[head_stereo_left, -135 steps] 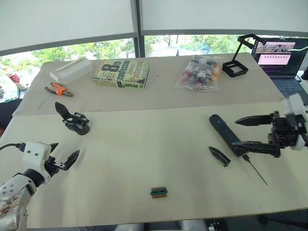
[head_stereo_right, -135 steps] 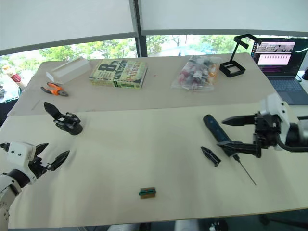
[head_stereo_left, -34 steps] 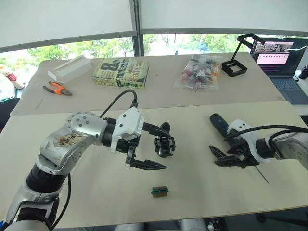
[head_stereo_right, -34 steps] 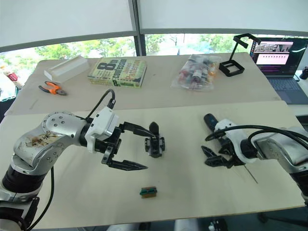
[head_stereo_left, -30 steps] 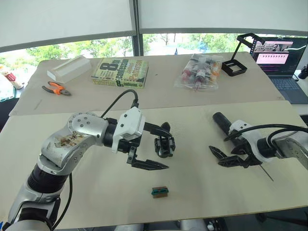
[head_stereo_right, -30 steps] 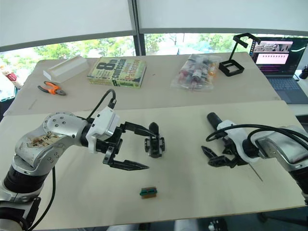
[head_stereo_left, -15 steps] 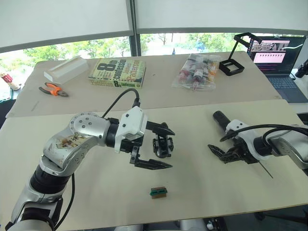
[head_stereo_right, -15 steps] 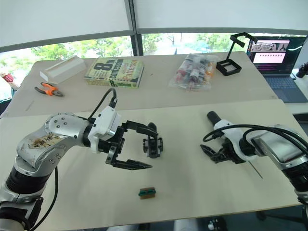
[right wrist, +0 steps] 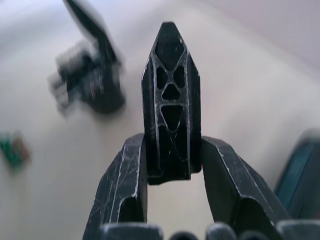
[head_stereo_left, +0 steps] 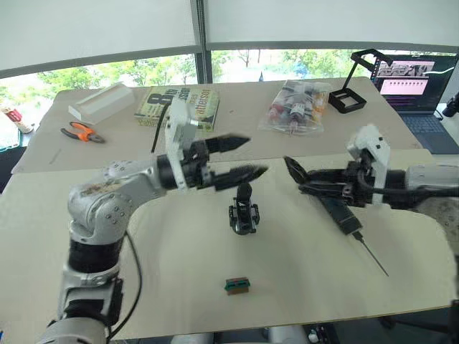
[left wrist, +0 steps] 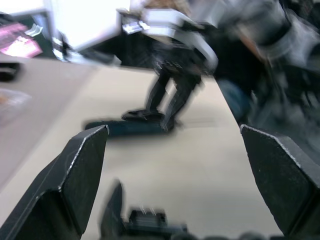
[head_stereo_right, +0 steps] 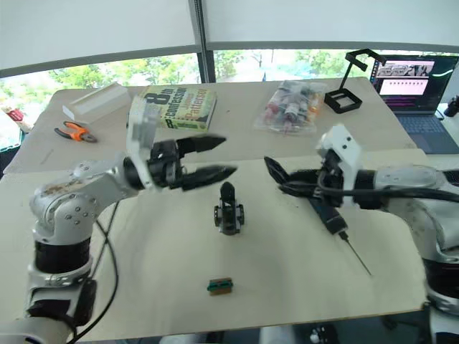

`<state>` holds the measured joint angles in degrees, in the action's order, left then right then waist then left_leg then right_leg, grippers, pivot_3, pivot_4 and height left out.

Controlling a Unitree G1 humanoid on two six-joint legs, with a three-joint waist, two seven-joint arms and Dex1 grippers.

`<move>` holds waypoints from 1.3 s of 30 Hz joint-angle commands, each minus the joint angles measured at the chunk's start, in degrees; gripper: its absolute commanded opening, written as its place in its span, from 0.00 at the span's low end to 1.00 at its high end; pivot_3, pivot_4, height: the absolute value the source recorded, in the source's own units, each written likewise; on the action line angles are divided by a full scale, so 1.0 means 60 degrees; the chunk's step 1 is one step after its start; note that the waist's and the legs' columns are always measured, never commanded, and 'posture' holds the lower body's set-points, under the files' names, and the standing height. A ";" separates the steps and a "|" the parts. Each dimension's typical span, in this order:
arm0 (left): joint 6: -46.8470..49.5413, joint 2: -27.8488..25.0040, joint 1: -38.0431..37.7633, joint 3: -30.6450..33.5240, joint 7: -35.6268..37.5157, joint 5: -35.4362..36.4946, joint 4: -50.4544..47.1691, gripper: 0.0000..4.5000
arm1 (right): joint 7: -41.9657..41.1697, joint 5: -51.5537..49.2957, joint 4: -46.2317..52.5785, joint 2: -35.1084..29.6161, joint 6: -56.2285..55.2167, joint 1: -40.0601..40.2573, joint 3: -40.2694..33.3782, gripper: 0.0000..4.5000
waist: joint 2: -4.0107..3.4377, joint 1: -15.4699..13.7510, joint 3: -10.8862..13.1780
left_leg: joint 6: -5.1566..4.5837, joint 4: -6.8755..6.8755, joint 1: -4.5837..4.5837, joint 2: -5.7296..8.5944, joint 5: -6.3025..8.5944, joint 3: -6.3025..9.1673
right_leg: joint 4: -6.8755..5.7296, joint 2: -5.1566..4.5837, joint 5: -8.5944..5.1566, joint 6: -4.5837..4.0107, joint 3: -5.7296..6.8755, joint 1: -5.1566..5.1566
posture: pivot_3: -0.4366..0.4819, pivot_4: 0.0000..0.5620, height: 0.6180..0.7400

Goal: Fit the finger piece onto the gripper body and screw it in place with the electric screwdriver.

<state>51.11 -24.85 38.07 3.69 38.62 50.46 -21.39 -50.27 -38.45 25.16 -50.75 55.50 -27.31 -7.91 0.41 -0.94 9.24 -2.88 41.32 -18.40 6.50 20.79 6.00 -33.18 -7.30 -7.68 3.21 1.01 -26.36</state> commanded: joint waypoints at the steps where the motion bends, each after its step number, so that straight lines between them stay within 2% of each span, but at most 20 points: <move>1: 0.0556 0.0836 0.0405 0.0589 -0.2056 0.0302 0.0568 1.00 | 0.0936 0.0610 0.0675 0.0825 -0.1644 -0.0273 -0.0250 0.26 | -0.0001 0.0010 -0.0001 | 0.0003 -0.0003 0.0005 -0.0001 -0.0002 -0.0001 | -0.0002 0.0003 0.0000 0.0000 -0.0001 -0.0001 | 0.48 0.27 0.98; 4: 0.0815 0.1555 0.0698 0.0822 -0.2972 0.0599 0.0981 1.00 | 0.1294 0.1128 0.0777 0.1436 -0.2604 -0.0306 0.0046 0.26 | -0.0001 0.0024 -0.0001 | 0.0006 0.0005 0.0007 0.0004 -0.0004 -0.0004 | -0.0006 0.0006 0.0002 -0.0002 -0.0003 -0.0002 | 0.48 0.27 0.98; 8: 0.0832 0.1998 0.0728 0.0794 -0.3357 0.0682 0.0977 1.00 | 0.1536 0.2111 0.0757 0.1795 -0.3849 -0.0148 0.0670 0.26 | -0.0002 0.0043 -0.0001 | 0.0008 0.0000 0.0008 0.0006 -0.0005 -0.0004 | -0.0004 0.0012 0.0003 -0.0003 -0.0003 -0.0010 | 0.48 0.27 0.98; 11: 0.0878 0.2291 0.0669 0.0888 -0.3641 0.0956 0.0906 0.82 | 0.1680 0.2544 0.0612 0.2002 -0.4254 -0.0118 0.0966 0.26 | -0.0003 0.0050 -0.0002 | 0.0010 -0.0003 0.0009 0.0006 -0.0005 -0.0006 | -0.0004 0.0016 0.0003 -0.0004 -0.0008 -0.0014 | 0.48 0.27 0.98; 12: 0.0943 0.2349 0.0644 0.0885 -0.3699 0.1068 0.0836 0.72 | 0.1717 0.2648 0.0558 0.2066 -0.4350 -0.0105 0.1038 0.26 | -0.0002 0.0050 -0.0002 | 0.0010 -0.0001 0.0009 0.0007 -0.0005 -0.0007 | -0.0004 0.0016 0.0004 -0.0004 -0.0010 -0.0014 | 0.48 0.27 0.98; 17: 0.1181 0.2261 0.0383 0.0695 -0.3598 0.1410 0.0337 0.72 | 0.1822 0.2808 0.0328 0.2378 -0.4461 -0.0038 0.1190 0.26 | -0.0003 0.0067 -0.0002 | 0.0019 0.0000 0.0014 -0.0006 -0.0009 -0.0015 | -0.0005 0.0030 0.0012 -0.0017 -0.0019 -0.0012 | 0.48 0.27 0.98; 28: 0.1105 0.1534 -0.0029 0.0596 -0.3340 0.1382 0.0079 0.72 | 0.1975 0.2257 -0.0225 0.2900 -0.4145 0.0363 0.0526 0.26 | -0.0004 0.0065 -0.0002 | 0.0036 -0.0005 0.0021 -0.0026 -0.0019 -0.0023 | -0.0008 0.0054 0.0025 -0.0038 -0.0029 -0.0012 | 0.48 0.27 0.98; 31: 0.1017 0.1499 -0.0078 0.0493 -0.3259 0.1354 0.0042 0.72 | 0.1582 0.2682 -0.0241 0.2619 -0.4892 0.0452 0.0772 0.26 | -0.0004 0.0065 -0.0002 | 0.0037 -0.0006 0.0021 -0.0026 -0.0019 -0.0024 | -0.0007 0.0055 0.0026 -0.0039 -0.0030 -0.0012 | 0.48 0.27 0.98; 34: 0.0967 0.1697 0.0005 0.0449 -0.3397 0.1438 0.0101 0.72 | 0.1611 0.2683 -0.0201 0.2617 -0.4839 0.0509 0.0815 0.26 | -0.0004 0.0064 -0.0002 | 0.0037 -0.0007 0.0021 -0.0026 -0.0019 -0.0026 | -0.0005 0.0055 0.0026 -0.0039 -0.0030 -0.0012 | 0.48 0.27 0.98; 39: 0.0188 0.2024 0.0086 -0.0516 -0.3229 0.0334 0.0068 0.72 | 0.1831 0.2752 0.0078 0.2759 -0.4566 0.0252 0.1170 0.26 | -0.0004 0.0055 -0.0002 | 0.0037 -0.0006 0.0022 -0.0027 -0.0019 -0.0029 | -0.0005 0.0054 0.0027 -0.0041 -0.0034 -0.0010 | 0.48 0.27 0.98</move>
<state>54.95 -13.05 37.55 2.15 18.51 54.64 -19.32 -40.06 -22.03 22.89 -34.41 28.15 -24.26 -0.83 0.38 -0.61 9.22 -2.65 41.29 -18.27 6.34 20.67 5.82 -33.21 -6.98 -7.51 2.96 0.81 -26.42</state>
